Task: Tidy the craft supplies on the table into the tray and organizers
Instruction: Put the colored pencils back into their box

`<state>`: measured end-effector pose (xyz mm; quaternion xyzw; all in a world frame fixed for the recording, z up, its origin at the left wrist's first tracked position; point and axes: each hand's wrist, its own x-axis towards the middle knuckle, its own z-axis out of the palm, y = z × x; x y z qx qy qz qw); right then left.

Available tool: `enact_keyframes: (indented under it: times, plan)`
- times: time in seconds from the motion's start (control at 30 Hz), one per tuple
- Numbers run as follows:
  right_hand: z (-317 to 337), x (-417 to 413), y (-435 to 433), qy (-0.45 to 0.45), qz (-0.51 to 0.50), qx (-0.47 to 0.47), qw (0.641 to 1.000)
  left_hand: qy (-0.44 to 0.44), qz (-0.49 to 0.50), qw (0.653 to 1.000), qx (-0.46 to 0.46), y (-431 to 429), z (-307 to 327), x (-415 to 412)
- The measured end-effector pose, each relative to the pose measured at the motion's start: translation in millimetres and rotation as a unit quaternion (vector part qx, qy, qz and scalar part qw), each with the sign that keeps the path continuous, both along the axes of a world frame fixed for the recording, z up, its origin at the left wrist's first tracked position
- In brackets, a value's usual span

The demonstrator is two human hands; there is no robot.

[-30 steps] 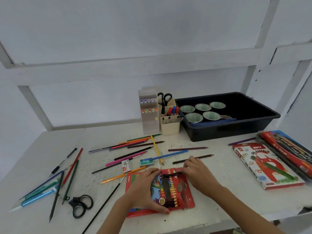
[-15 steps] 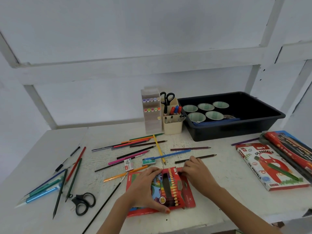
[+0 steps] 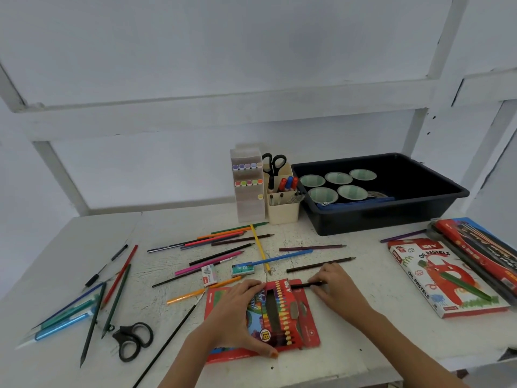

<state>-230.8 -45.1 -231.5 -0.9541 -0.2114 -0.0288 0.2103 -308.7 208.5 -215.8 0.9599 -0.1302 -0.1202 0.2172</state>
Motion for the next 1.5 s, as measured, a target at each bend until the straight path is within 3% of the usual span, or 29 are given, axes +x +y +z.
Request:
enact_keyframes:
  times: [0.23, 0.73, 0.8, 0.9, 1.0, 1.23, 1.5]
  plan:
    - [7, 4, 37, 0.035, 0.034, 0.102, 0.994, 0.006, -0.009, 1.0, -0.01, -3, 3, -4]
    - [5, 5, 30, 0.048, 0.091, 0.153, 0.983, -0.002, -0.011, 1.0, 0.006, -4, -1, -3]
    - [10, 17, 16, 0.008, 0.024, 0.129, 0.991, -0.001, -0.011, 1.0, 0.008, -4, 0, -3]
    - [14, 38, -12, -0.055, -0.079, -0.017, 0.995, 0.0, -0.012, 1.0, 0.009, -4, 1, -3]
    - [15, 44, -30, -0.041, -0.066, -0.116, 0.99, -0.001, -0.011, 1.0, 0.009, -4, 1, -3]
    - [9, 34, -52, -0.064, -0.053, -0.073, 0.994, -0.001, -0.005, 1.0, 0.001, -4, 2, -3]
    - [7, 2, -29, -0.136, 0.079, -0.119, 0.98, -0.007, 0.004, 1.0, -0.004, -5, 0, -2]
